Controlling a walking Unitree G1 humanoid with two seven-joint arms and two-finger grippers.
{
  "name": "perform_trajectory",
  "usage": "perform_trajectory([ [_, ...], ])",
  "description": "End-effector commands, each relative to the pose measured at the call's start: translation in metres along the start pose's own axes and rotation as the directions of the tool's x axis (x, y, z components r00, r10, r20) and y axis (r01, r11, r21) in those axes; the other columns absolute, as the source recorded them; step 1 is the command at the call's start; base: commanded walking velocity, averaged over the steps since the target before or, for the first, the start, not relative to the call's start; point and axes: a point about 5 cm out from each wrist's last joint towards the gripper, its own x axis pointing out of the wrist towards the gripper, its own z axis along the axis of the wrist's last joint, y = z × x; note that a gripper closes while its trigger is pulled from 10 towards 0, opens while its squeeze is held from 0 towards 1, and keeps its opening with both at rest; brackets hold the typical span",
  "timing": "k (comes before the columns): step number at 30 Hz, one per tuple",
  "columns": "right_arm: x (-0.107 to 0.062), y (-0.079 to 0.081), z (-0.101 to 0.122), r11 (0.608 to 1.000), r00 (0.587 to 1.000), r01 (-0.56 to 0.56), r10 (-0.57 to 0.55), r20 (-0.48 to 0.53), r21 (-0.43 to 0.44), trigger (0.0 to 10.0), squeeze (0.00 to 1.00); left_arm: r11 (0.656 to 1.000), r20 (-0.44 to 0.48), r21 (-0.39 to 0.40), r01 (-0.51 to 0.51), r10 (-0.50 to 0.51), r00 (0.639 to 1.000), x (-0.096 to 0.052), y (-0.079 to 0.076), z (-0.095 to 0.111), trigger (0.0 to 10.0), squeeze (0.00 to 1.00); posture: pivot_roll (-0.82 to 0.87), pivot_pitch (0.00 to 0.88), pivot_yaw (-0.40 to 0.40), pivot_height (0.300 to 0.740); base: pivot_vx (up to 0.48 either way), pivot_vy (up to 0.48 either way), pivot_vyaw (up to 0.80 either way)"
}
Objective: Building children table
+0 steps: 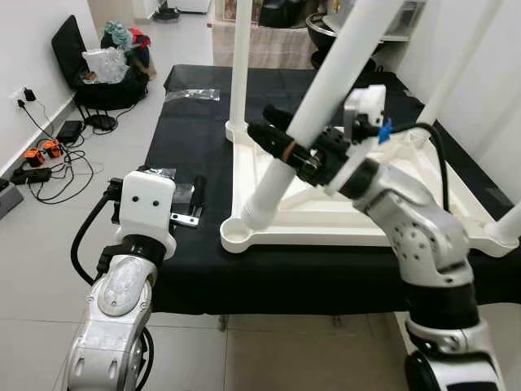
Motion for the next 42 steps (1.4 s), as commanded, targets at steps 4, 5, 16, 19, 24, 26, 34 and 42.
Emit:
perform_trajectory([
  [4, 0.014, -0.002, -0.003, 1.000, 1.000, -0.011, 0.011, 0.004, -0.008, 10.0, 0.00, 1.000, -0.014, -0.004, 0.010, -0.010, 1.000, 0.000, -0.002, -0.002, 10.0, 0.00, 0.03, 0.112, -0.090, 0.740, 0.000, 0.000, 0.00],
  [5, 0.026, 0.000, -0.004, 0.999, 0.999, -0.037, 0.036, 0.020, 0.019, 10.0, 0.00, 1.000, -0.015, -0.006, 0.011, -0.011, 1.000, 0.000, -0.003, -0.002, 10.0, 0.00, 0.03, 0.113, -0.098, 0.740, 0.000, 0.000, 0.00],
  [16, 0.067, 0.026, -0.012, 0.929, 0.935, -0.355, 0.354, 0.029, 0.106, 10.0, 0.00, 1.000, -0.015, -0.010, 0.013, -0.013, 1.000, -0.002, -0.002, 0.000, 10.0, 0.00, 0.04, 0.137, -0.109, 0.740, 0.000, 0.000, 0.00],
  [19, 0.069, 0.027, -0.014, 0.922, 0.927, -0.374, 0.374, 0.017, 0.103, 10.0, 0.00, 1.000, -0.015, -0.008, 0.013, -0.013, 1.000, -0.002, -0.002, 0.001, 10.0, 0.00, 0.04, 0.139, -0.109, 0.740, 0.000, 0.000, 0.00],
  [24, 0.080, 0.022, -0.026, 0.922, 0.922, -0.384, 0.386, -0.042, 0.044, 10.0, 0.00, 0.996, -0.043, -0.033, 0.084, -0.085, 0.995, -0.014, -0.010, -0.002, 10.0, 0.00, 0.05, 0.147, -0.127, 0.740, 0.000, 0.000, 0.00],
  [26, 0.082, 0.020, -0.027, 0.923, 0.922, -0.383, 0.384, -0.049, 0.029, 10.0, 0.00, 0.993, -0.058, -0.056, 0.107, -0.110, 0.992, -0.019, -0.014, -0.004, 10.0, 0.00, 0.06, 0.150, -0.133, 0.740, 0.000, 0.000, 0.00],
  [34, 0.081, 0.005, -0.013, 0.906, 0.906, -0.423, 0.422, -0.031, -0.033, 10.0, 0.00, 0.965, -0.159, -0.048, 0.257, -0.262, 0.952, -0.054, -0.031, -0.020, 10.0, 0.00, 0.08, 0.178, -0.141, 0.740, 0.000, 0.000, 0.00],
  [42, 0.077, 0.001, -0.002, 0.835, 0.834, -0.550, 0.549, -0.046, -0.004, 10.0, 0.00, 0.961, -0.168, -0.067, 0.269, -0.277, 0.946, -0.059, -0.033, -0.018, 10.0, 0.00, 0.08, 0.196, -0.141, 0.740, 0.000, 0.000, 0.00],
])
